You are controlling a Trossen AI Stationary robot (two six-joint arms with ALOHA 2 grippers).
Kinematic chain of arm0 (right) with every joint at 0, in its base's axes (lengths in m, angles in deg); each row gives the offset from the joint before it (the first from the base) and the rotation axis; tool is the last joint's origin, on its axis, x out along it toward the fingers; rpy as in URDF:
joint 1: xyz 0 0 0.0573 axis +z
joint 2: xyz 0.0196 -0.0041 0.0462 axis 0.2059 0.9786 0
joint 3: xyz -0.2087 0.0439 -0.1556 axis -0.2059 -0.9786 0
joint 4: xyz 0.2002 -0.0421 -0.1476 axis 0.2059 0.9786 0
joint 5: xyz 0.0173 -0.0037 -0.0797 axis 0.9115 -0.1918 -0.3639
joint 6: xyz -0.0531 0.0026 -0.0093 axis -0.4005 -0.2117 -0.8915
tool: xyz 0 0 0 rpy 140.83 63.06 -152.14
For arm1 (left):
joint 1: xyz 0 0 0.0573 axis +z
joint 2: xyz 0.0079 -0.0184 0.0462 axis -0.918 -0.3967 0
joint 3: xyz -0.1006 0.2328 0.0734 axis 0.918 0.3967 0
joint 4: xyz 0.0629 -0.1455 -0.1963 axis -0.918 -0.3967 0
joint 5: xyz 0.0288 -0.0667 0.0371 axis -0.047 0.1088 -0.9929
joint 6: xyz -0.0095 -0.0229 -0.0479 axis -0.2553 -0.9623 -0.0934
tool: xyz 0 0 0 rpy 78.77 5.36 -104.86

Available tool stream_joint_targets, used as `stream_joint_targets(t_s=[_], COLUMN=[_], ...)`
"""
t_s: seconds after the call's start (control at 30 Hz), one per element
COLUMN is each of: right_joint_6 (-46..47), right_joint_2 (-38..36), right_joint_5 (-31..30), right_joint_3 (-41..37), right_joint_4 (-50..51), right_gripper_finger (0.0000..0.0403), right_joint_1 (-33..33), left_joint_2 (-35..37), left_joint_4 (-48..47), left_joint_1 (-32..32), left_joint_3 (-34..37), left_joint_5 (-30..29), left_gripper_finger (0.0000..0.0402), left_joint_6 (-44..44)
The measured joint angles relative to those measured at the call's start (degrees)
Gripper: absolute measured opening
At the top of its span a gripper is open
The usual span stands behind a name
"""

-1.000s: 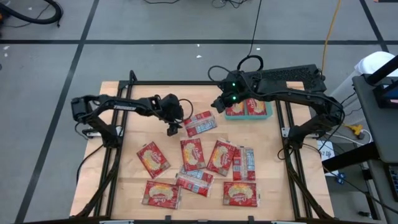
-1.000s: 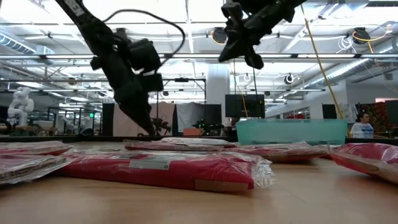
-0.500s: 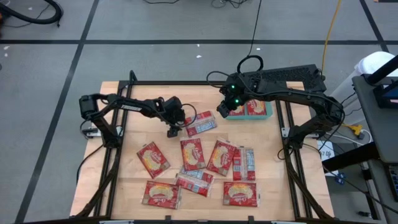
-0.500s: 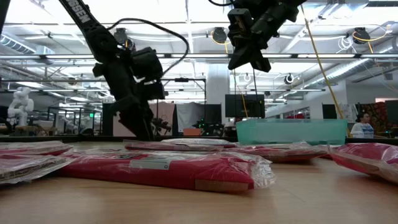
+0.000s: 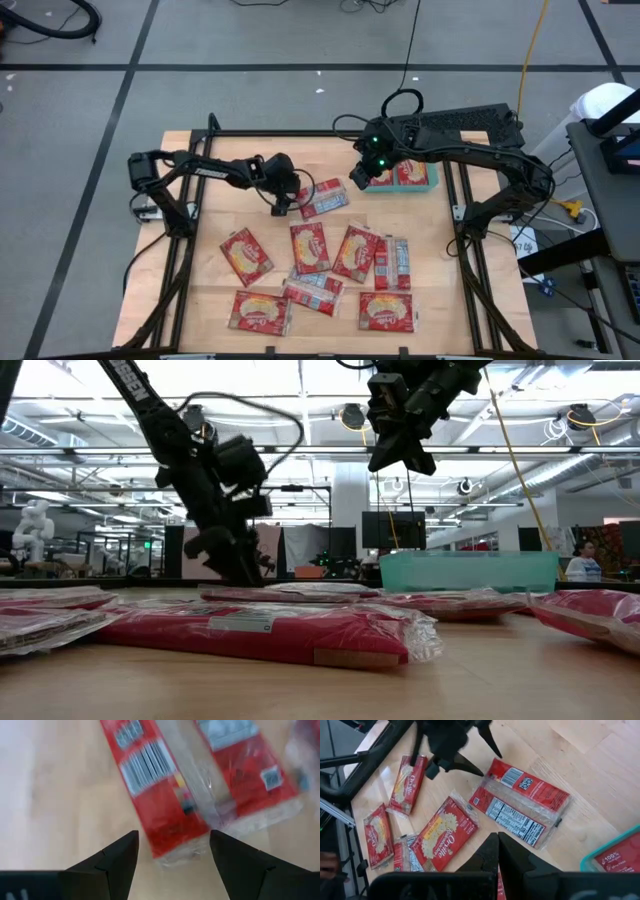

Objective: Sort popcorn bags into baskets
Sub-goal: Put the red popcorn bag into the light blue bin

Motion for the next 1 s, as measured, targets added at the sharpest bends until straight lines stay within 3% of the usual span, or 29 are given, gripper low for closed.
stream_joint_targets(t_s=[0.17, 0.37, 0.4, 0.57, 0.73, 0.87, 1.0], right_joint_6=[-1.5, -1.0, -0.8, 4.6, 10.5, 11.0, 5.4], right_joint_2=[0.0, 0.0, 0.0, 0.0, 0.0, 0.0, 0.0], right_joint_5=[-0.4, -0.4, -0.4, -2.4, -3.0, -3.0, -2.2], right_joint_3=[0.0, 0.0, 0.0, 0.0, 0.0, 0.0, 0.0], right_joint_4=[-0.2, -0.2, -0.3, -3.5, -13.4, -17.4, -16.8], right_gripper_finger=[0.0, 0.0, 0.0, 0.0, 0.0009, 0.0045, 0.0098], right_joint_1=[0.0, -0.2, -0.2, -0.2, -0.2, -0.3, -0.5], left_joint_2=[-4.0, -5.8, -5.5, -0.9, 6.1, 12.2, 18.3], left_joint_4=[5.3, 12.0, 12.3, 10.5, 8.6, 7.0, 6.4], left_joint_1=[-0.1, 0.0, 0.0, 0.0, -0.4, -1.3, -2.2], left_joint_3=[-0.2, 0.0, 0.0, 0.3, 0.2, 0.2, 0.2], left_joint_5=[1.3, 2.8, 2.6, -0.4, -0.4, -0.1, 0.0], left_gripper_finger=[0.0198, 0.003, 0.0017, 0.0007, 0.0003, 0.0003, 0.0002], left_joint_6=[-0.6, -2.1, -3.1, -4.5, -5.7, -6.5, -7.7])
